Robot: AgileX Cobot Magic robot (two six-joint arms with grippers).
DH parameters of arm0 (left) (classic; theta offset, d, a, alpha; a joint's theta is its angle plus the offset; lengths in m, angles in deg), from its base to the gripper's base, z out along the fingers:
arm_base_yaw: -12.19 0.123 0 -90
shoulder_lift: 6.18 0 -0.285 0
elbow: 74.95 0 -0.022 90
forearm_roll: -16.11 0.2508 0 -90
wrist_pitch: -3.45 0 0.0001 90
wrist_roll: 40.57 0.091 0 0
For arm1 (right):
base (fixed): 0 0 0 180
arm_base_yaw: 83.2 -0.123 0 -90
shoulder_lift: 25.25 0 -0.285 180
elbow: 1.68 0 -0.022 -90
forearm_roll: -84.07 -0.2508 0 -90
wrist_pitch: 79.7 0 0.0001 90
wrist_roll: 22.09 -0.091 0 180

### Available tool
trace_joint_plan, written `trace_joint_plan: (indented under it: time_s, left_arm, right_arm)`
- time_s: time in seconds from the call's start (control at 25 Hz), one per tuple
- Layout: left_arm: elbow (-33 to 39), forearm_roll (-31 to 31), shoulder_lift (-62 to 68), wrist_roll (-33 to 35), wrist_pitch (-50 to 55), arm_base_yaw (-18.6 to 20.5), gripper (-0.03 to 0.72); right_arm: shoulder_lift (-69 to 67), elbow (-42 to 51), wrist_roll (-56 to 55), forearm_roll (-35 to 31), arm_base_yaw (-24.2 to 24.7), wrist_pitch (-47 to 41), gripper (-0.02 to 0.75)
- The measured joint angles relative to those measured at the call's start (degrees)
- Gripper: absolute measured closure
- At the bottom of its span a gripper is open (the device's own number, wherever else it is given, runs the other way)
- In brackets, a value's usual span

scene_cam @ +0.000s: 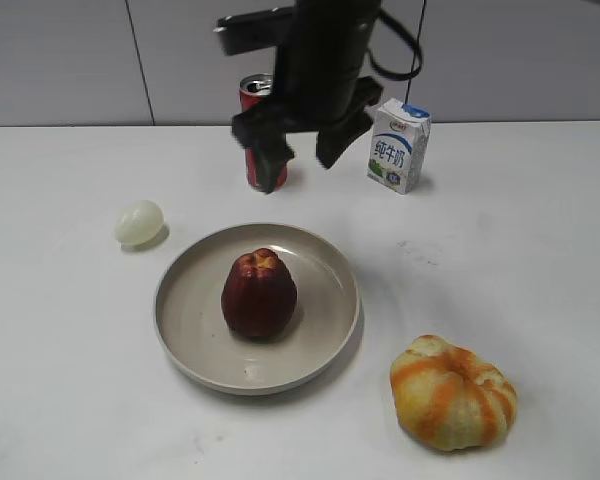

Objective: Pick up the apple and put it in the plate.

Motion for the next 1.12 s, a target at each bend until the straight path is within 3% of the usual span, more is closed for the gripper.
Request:
trace_joint_plan:
  time_s: [0.32, 0.52, 0.88, 1.12]
  left_arm:
    - [0.0, 0.0, 0.0, 0.0, 0.0, 0.0, 0.197]
    - [0.0, 0.0, 0.0, 0.0, 0.0, 0.0, 0.197]
    - [0.0, 0.0, 0.0, 0.0, 0.0, 0.0, 0.197]
    - [0.0, 0.0, 0.0, 0.0, 0.0, 0.0, 0.197]
  right_arm:
    - [4.56, 1.94, -0.84, 0.82, 16.97, -0.37, 0.125]
    - [11.56, 10.95, -1.66, 1.41, 25.37, -0.37, 0.149]
    - [32.47, 41.94, -1.79, 1.29, 27.39, -0.37, 0.153]
    - [51.35, 61.86, -1.91, 1.29, 27.39, 4.69, 0.155]
